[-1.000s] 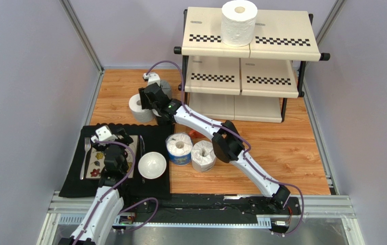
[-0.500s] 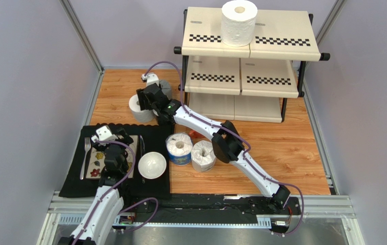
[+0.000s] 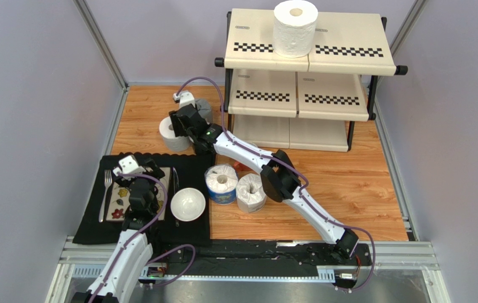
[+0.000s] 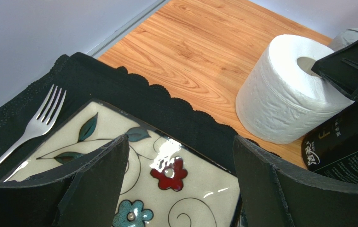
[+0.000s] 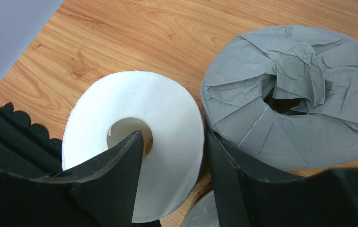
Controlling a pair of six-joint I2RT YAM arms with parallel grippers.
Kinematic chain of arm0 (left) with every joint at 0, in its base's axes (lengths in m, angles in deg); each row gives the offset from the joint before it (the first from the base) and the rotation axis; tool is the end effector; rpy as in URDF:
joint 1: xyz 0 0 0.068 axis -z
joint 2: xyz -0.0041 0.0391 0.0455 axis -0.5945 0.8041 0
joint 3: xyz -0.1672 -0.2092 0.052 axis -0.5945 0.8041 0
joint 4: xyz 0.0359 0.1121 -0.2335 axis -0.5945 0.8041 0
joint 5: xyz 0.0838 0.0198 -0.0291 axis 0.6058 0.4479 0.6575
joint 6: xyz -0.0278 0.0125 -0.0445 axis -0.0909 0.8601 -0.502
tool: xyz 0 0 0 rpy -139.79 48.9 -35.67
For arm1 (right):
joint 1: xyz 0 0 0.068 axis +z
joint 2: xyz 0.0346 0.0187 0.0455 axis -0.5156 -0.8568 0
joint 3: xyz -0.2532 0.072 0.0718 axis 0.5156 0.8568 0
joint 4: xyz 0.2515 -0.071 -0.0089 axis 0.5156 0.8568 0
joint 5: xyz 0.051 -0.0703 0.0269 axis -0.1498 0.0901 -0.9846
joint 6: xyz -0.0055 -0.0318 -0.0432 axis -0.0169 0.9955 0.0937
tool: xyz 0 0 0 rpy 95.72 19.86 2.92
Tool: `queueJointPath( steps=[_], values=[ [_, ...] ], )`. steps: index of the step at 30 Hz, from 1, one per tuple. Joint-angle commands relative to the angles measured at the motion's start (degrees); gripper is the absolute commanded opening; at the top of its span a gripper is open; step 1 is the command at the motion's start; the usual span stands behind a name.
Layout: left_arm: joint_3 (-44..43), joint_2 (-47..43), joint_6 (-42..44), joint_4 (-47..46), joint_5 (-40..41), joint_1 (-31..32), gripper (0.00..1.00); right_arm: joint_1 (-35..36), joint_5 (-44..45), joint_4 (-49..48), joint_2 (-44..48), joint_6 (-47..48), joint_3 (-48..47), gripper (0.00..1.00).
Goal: Place and organize the paper towels onto the shelf
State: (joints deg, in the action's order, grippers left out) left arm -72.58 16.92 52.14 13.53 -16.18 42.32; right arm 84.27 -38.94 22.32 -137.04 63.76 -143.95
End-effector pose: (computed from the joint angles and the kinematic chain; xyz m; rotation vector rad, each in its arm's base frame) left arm 0.1388 0.0048 0.1735 -0.5797 1.5695 0.1611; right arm 0.3704 0.4765 0.2092 -0.4638 1.9632 0.4355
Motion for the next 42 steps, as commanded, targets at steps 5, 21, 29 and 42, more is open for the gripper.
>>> queueJointPath(
  steps=[5, 21, 29, 42],
  values=[
    [14.54, 0.38, -0.79, -1.91, 0.05, -0.31, 0.88, 0.64, 0.24, 2.12, -2.32, 3.38, -0.74, 0.32],
    [14.72, -0.15, -0.96, -1.56, 0.31, -0.31, 0.88, 0.73, -5.47, -5.0, 9.8, 3.91, 2.79, 0.18],
    [14.72, -0.32, -1.05, -1.47, 0.4, -0.31, 0.88, 0.73, -7.14, -6.23, 14.47, 2.24, 4.45, 0.18],
    [14.81, -0.5, -1.14, -1.48, 0.31, -0.31, 0.88, 0.56, -1.87, -8.25, 27.56, 2.24, 14.29, 0.17]
  ],
)
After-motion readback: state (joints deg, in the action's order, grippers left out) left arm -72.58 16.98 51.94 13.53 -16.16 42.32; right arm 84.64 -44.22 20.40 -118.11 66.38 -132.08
